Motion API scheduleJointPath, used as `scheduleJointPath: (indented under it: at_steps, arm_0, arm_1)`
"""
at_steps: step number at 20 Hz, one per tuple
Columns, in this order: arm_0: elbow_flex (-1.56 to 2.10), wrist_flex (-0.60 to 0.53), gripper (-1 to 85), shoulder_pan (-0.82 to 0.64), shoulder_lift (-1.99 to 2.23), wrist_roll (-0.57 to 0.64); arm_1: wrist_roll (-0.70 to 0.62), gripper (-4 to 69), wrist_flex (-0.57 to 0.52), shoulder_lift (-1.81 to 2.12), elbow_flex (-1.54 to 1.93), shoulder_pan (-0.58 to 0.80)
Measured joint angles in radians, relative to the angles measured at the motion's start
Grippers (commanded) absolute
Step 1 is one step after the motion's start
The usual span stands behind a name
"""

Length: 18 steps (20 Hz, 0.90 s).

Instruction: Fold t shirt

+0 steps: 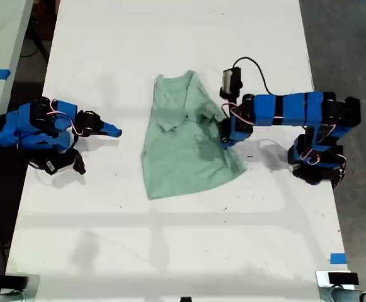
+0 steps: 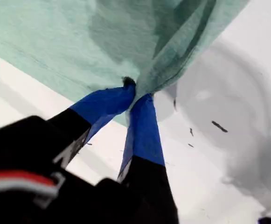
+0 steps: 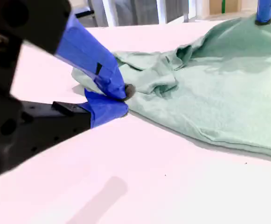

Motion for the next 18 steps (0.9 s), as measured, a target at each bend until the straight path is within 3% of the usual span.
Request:
scheduleJointPath:
  at_steps: [7, 8, 9, 11, 16, 18]
  arm_0:
    - [0.0, 0.0, 0.0, 0.0, 0.0, 0.0]
    - [0.0, 0.0, 0.0, 0.0, 0.0, 0.0]
    - [0.0, 0.0, 0.0, 0.0, 0.0, 0.0]
    - [0.0, 0.0, 0.0, 0.0, 0.0, 0.0]
    - [0.0, 0.0, 0.0, 0.0, 0.0, 0.0]
    - [0.0, 0.0, 0.0, 0.0, 0.0, 0.0]
  arm_1:
    - [-0.089, 0.0, -0.058, -0.385, -0.387, -0.086]
    - [-0.1, 3.6, -0.061, -0.449, -0.442, -0.092]
    - [-0.107, 12.0, -0.06, -0.506, -0.488, -0.095]
    - [-0.115, 17.9, -0.057, -0.56, -0.552, -0.098]
    - [-0.117, 20.4, 0.084, -0.465, -0.569, -0.101]
    - [-0.112, 13.4, 0.156, -0.33, -0.517, -0.101]
